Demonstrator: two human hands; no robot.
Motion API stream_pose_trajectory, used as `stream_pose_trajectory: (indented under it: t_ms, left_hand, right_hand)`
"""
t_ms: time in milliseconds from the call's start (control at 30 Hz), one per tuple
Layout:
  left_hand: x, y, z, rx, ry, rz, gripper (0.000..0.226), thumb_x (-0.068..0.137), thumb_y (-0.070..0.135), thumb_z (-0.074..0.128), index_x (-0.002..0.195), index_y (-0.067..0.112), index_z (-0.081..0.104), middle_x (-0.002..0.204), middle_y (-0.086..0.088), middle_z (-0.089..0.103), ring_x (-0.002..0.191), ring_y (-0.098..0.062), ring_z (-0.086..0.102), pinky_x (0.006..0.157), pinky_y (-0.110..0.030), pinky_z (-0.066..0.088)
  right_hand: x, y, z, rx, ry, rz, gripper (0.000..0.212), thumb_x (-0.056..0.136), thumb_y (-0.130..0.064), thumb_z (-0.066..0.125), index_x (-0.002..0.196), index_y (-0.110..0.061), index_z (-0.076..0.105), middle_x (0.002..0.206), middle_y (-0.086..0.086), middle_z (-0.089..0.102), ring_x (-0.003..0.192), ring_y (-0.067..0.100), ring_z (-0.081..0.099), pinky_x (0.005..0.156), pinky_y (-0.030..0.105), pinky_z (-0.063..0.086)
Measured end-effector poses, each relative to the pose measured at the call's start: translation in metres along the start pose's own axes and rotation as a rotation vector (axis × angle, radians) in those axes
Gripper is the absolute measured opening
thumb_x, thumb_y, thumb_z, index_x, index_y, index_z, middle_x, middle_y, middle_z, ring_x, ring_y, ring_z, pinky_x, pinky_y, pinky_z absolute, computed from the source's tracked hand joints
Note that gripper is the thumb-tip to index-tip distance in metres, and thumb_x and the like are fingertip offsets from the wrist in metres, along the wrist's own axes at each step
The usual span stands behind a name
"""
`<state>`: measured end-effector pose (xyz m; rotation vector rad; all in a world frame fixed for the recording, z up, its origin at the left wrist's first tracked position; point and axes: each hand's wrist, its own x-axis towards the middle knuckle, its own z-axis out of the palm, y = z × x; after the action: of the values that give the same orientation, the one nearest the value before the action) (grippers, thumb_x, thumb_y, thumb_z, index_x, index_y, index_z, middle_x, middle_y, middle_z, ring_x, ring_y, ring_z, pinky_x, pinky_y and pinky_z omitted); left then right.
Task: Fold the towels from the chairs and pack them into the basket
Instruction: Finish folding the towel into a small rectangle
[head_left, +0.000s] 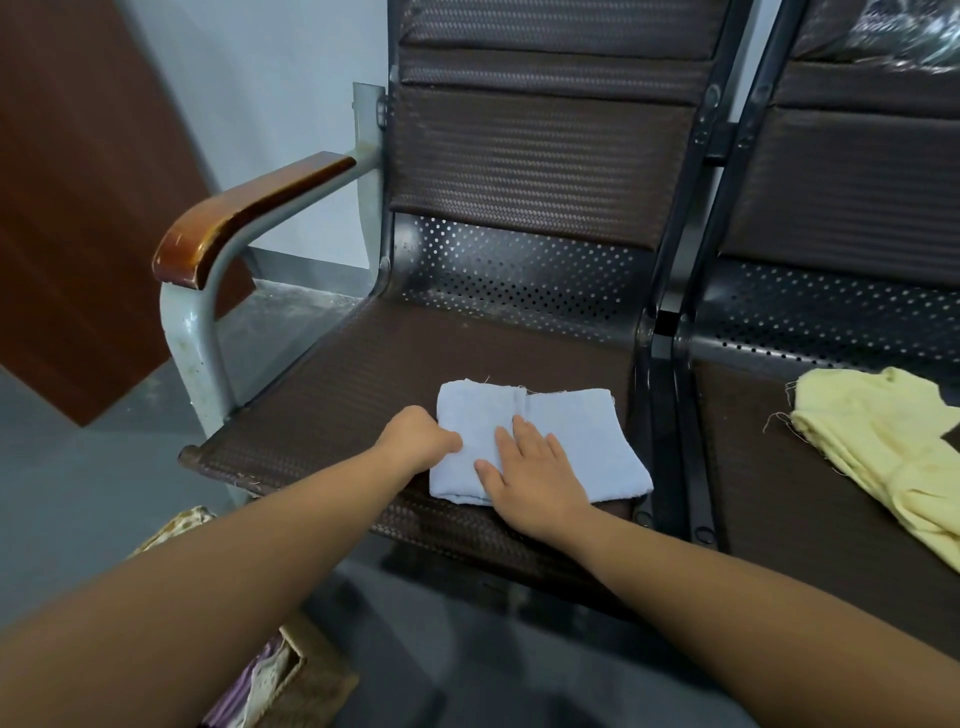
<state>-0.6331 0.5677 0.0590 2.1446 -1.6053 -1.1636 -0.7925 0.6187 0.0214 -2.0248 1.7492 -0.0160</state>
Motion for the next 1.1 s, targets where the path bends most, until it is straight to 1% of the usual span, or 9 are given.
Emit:
stream_pose_trajectory:
  t_ms: [167,333,400,467,600,700,767,867,1100]
  left_hand:
    - [-0.009,-0.01,-0.018,-0.233,-0.007,-0.065,0.017,0.083,0.018,0.065,0.091,0.003,0.063,0.085,-0.009,0.065,0.071,-0.019,0.061,0.055,-0.026,0.046]
    - [-0.016,-0.024,-0.034,-0.558,-0.076,-0.154,0.03,0.087,0.022,0.067,0.111,0.005,0.064,0.106,-0.013,0.072,0.096,-0.029,0.07,0.085,-0.041,0.059]
    - [-0.018,-0.02,-0.034,-0.535,-0.052,-0.128,0.029,0.087,0.021,0.064,0.109,0.002,0.064,0.102,-0.012,0.07,0.088,-0.028,0.069,0.073,-0.036,0.057]
    - [-0.024,-0.006,-0.032,-0.521,-0.039,-0.082,0.023,0.089,0.021,0.062,0.101,0.002,0.065,0.085,-0.011,0.065,0.07,-0.024,0.06,0.058,-0.029,0.05]
    - [-0.033,0.03,-0.013,-0.525,-0.066,0.026,0.017,0.092,0.021,0.06,0.09,0.005,0.064,0.063,-0.005,0.053,0.049,-0.015,0.047,0.046,-0.025,0.037]
    - [-0.035,0.052,0.004,-0.648,-0.24,0.104,0.021,0.096,0.026,0.06,0.099,0.005,0.062,0.07,-0.003,0.058,0.049,-0.011,0.049,0.049,-0.024,0.037]
    - [-0.03,0.055,0.011,-0.635,-0.294,0.131,0.025,0.097,0.032,0.058,0.104,0.008,0.062,0.079,-0.004,0.064,0.055,-0.011,0.049,0.053,-0.024,0.038]
    - [-0.014,0.045,0.02,-0.461,-0.166,0.085,0.019,0.097,0.03,0.056,0.097,0.012,0.063,0.088,-0.004,0.066,0.064,-0.014,0.05,0.054,-0.026,0.037]
    - [0.005,0.026,0.032,-0.456,-0.102,-0.081,0.036,0.094,0.03,0.064,0.119,0.004,0.057,0.111,-0.013,0.065,0.08,-0.02,0.065,0.059,-0.025,0.055]
  right_hand:
    - [-0.003,-0.024,0.004,0.063,0.008,-0.054,0.067,0.105,-0.051,0.02,0.16,-0.014,0.01,0.168,0.01,-0.003,0.155,0.02,-0.003,0.125,0.039,-0.004]
    - [-0.008,-0.05,0.004,0.192,-0.041,-0.075,0.06,0.106,-0.045,0.025,0.157,-0.014,0.024,0.167,0.009,0.008,0.154,0.021,0.006,0.125,0.04,0.0]
    - [-0.011,-0.05,-0.013,0.379,-0.08,-0.04,0.042,0.106,-0.038,0.031,0.13,-0.013,0.054,0.147,0.011,0.044,0.142,0.025,0.033,0.122,0.044,0.016]
    - [-0.014,-0.043,-0.038,0.702,-0.081,0.044,0.035,0.106,-0.033,0.035,0.09,-0.015,0.06,0.105,0.005,0.06,0.113,0.024,0.054,0.111,0.043,0.035]
    - [0.002,-0.008,-0.069,1.003,0.032,0.219,0.061,0.103,-0.058,0.033,0.126,-0.009,0.062,0.123,0.007,0.066,0.116,0.023,0.061,0.108,0.045,0.044]
    - [0.01,0.02,-0.076,1.297,0.026,0.322,0.069,0.095,-0.068,0.042,0.12,-0.007,0.063,0.112,0.014,0.072,0.104,0.03,0.068,0.093,0.046,0.054]
    - [0.014,0.035,-0.073,1.226,0.021,0.394,0.073,0.085,-0.068,0.061,0.124,-0.007,0.062,0.115,0.013,0.071,0.104,0.029,0.068,0.094,0.045,0.054]
    - [0.019,0.052,-0.064,0.965,0.084,0.44,0.049,0.086,-0.034,0.074,0.12,0.0,0.062,0.108,0.014,0.069,0.095,0.028,0.068,0.082,0.038,0.057]
    - [0.023,0.061,-0.066,0.628,0.115,0.343,0.017,0.094,-0.019,0.059,0.101,-0.003,0.06,0.09,0.007,0.061,0.081,0.023,0.058,0.058,0.029,0.042]
